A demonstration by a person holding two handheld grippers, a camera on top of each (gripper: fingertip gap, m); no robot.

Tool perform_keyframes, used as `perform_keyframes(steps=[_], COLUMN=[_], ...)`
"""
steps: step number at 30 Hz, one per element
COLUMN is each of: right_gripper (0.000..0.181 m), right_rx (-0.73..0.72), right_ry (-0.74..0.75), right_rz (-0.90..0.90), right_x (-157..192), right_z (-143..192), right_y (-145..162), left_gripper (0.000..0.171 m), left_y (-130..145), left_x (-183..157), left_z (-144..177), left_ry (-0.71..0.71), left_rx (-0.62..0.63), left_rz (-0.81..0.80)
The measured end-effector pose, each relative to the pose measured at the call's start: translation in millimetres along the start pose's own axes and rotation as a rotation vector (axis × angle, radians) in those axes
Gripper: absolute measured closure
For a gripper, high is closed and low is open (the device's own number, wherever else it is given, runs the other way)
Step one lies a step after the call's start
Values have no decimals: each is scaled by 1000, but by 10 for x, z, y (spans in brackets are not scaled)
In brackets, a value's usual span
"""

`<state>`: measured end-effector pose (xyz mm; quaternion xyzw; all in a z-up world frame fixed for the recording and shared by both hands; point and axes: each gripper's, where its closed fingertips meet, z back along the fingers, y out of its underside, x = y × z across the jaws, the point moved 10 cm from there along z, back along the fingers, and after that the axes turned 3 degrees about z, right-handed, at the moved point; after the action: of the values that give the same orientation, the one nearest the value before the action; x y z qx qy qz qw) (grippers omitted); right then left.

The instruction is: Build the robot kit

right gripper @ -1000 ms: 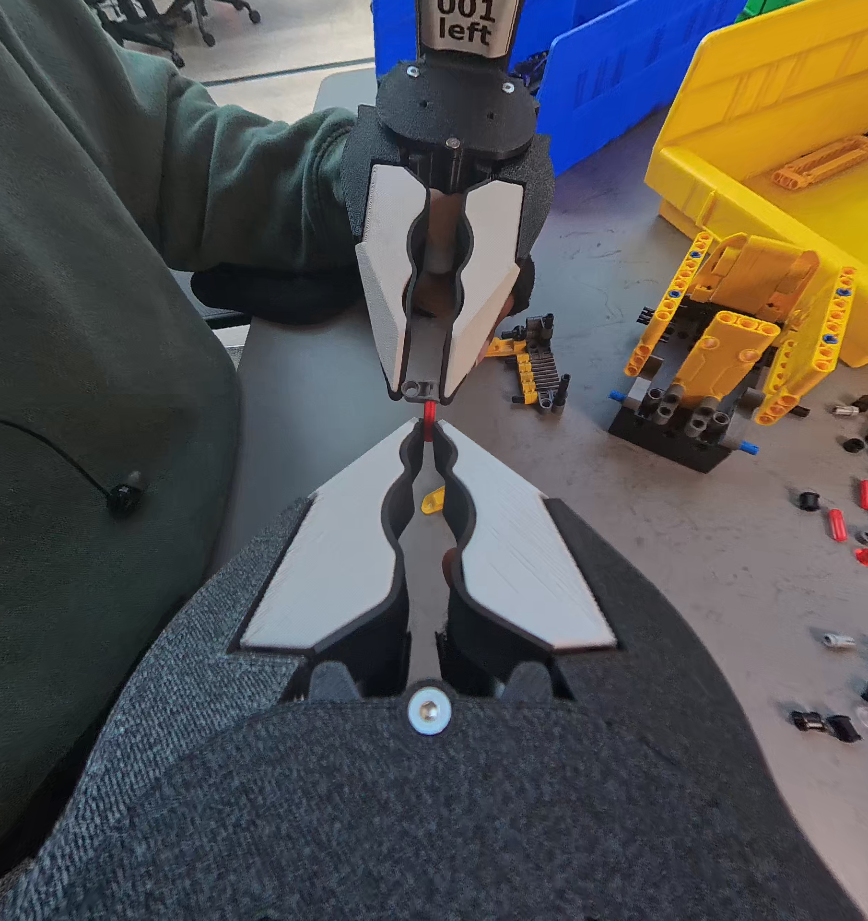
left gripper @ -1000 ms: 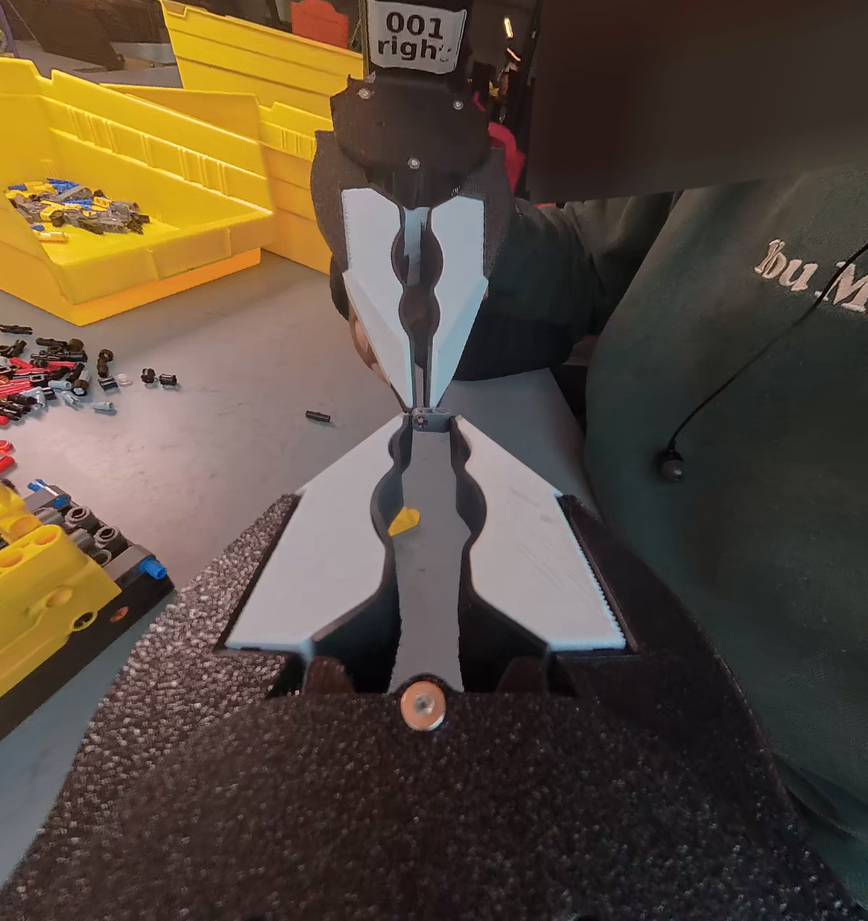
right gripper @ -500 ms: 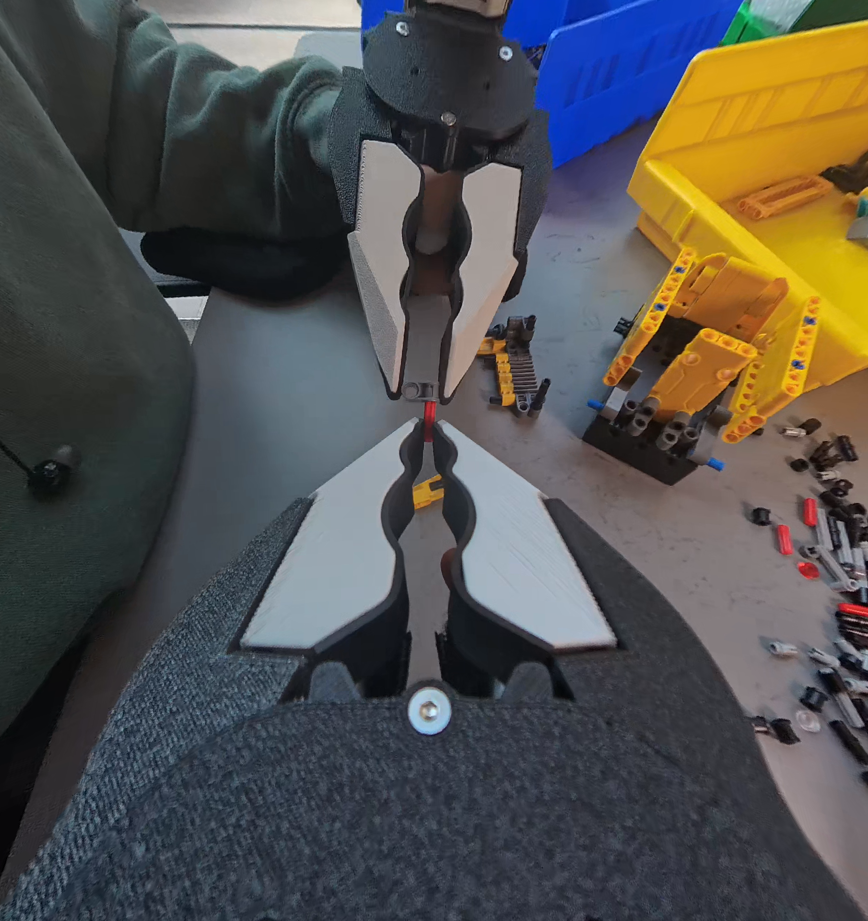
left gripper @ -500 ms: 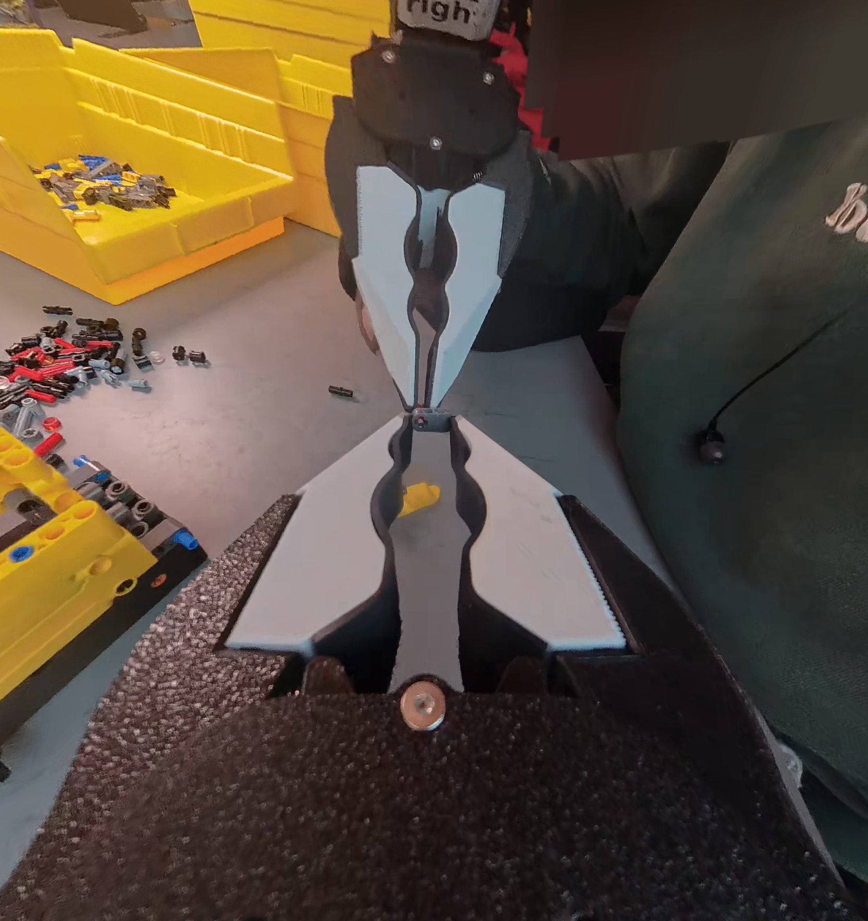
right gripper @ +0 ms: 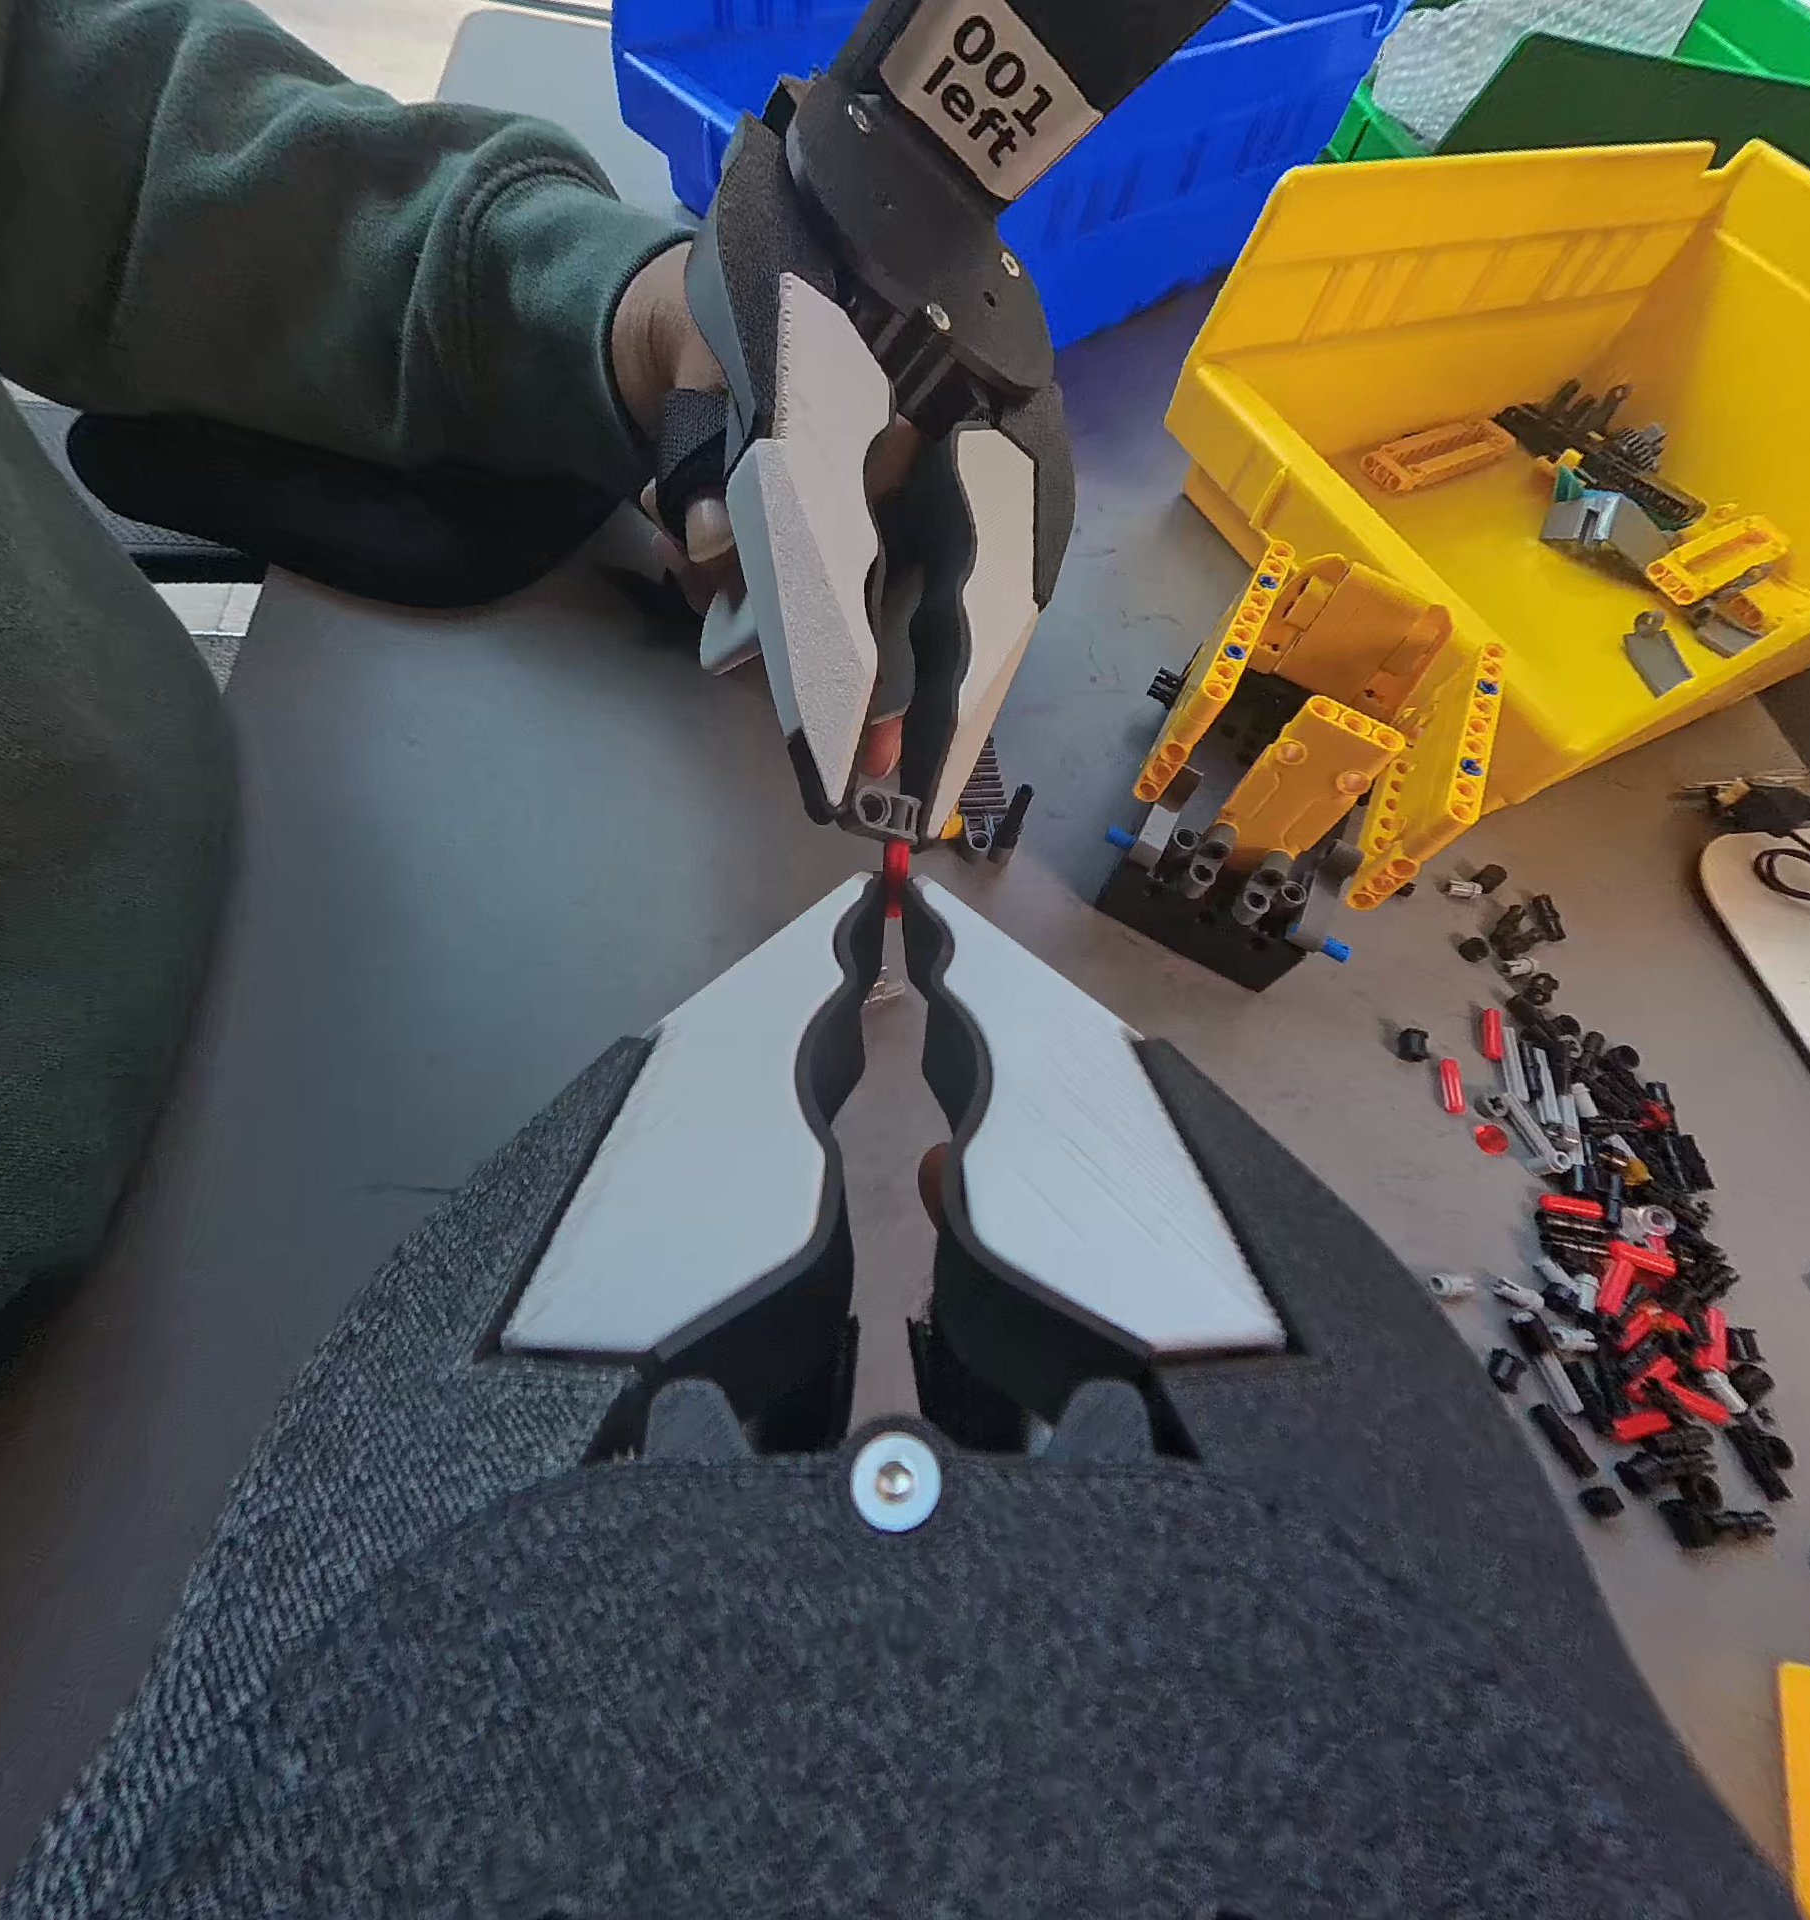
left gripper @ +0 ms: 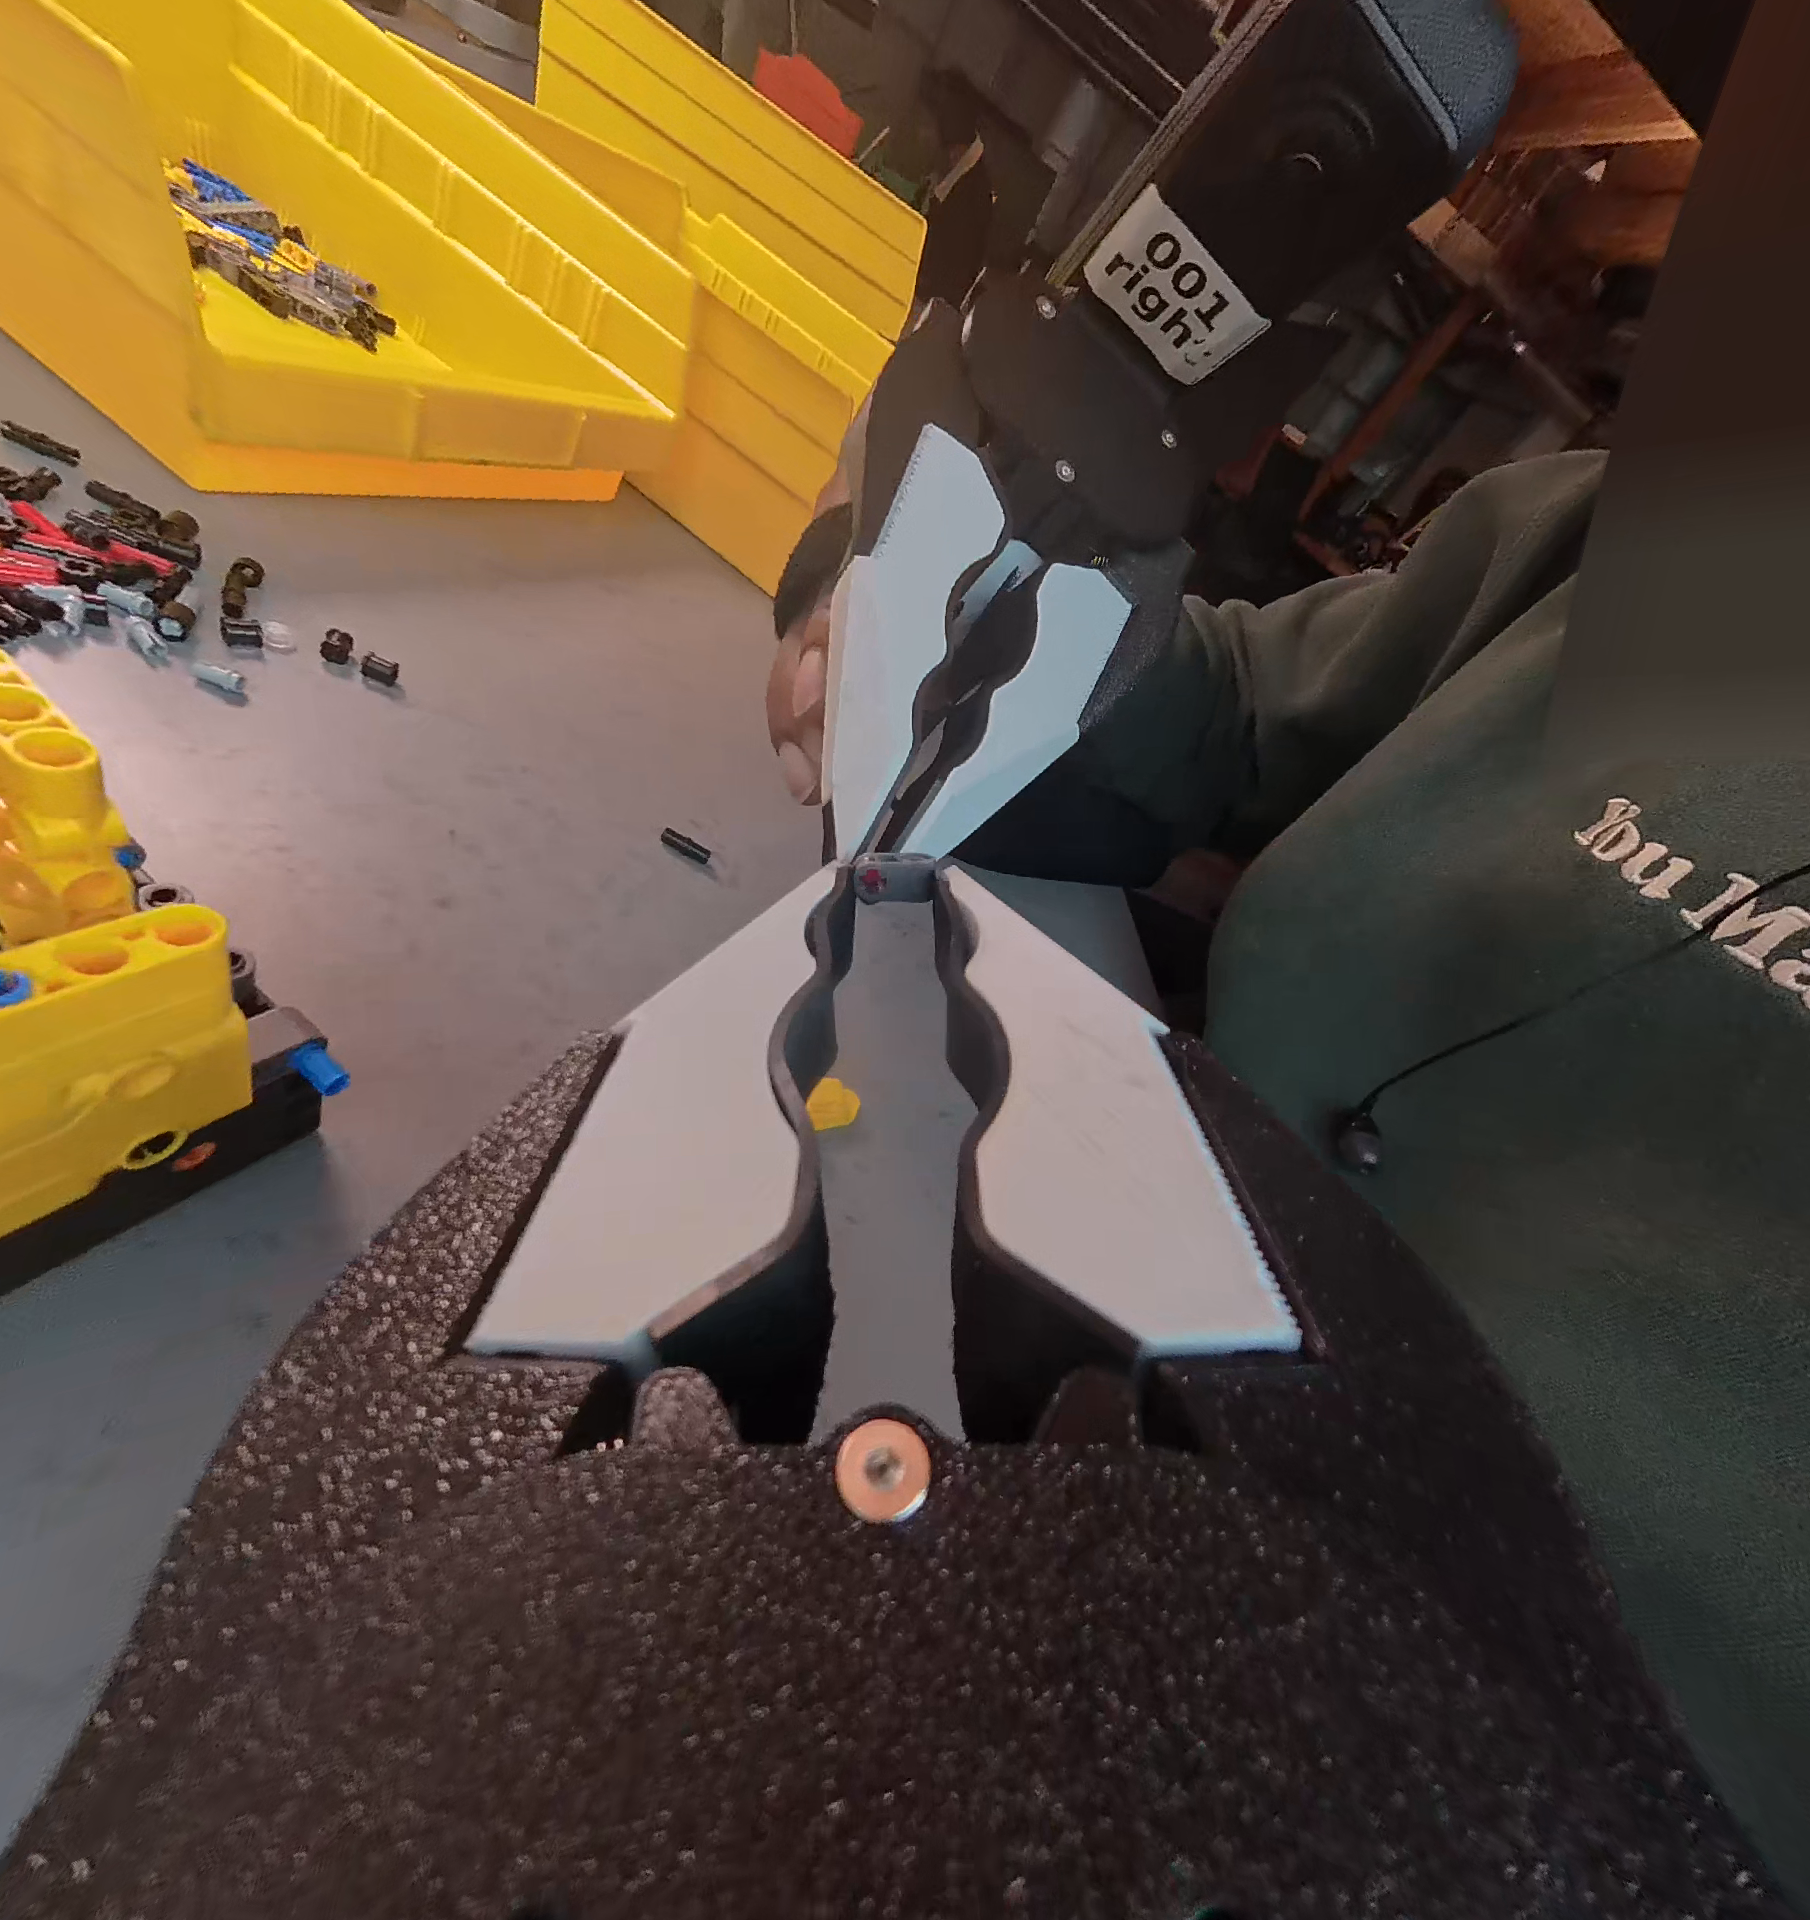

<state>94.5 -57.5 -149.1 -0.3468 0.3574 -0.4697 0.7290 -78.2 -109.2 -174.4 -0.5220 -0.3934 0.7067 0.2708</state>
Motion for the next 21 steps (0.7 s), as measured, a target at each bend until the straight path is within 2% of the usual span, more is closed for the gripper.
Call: perform_keyframes(steps=[8,12,17,21], right_gripper=[180,180,180,179], right_rx=[105,155,326,361], right_ry=[33,-13,-29,-50], right_rz=[22,-19,-25,-29], right_x=[11,-3,-24,-22], right_z=[-62,-103,-133,-161], right_y=[65,152,329,385], left_gripper=[157,157,157,157], left_y=[37,75,92,113], left_x=[60,78,87,55], left_z=[-60,-106,-94,-110], left_ry=[-80,-177,-251,-268], left_rx=[77,156,200,233], left_rz=[48,11,-35,-77])
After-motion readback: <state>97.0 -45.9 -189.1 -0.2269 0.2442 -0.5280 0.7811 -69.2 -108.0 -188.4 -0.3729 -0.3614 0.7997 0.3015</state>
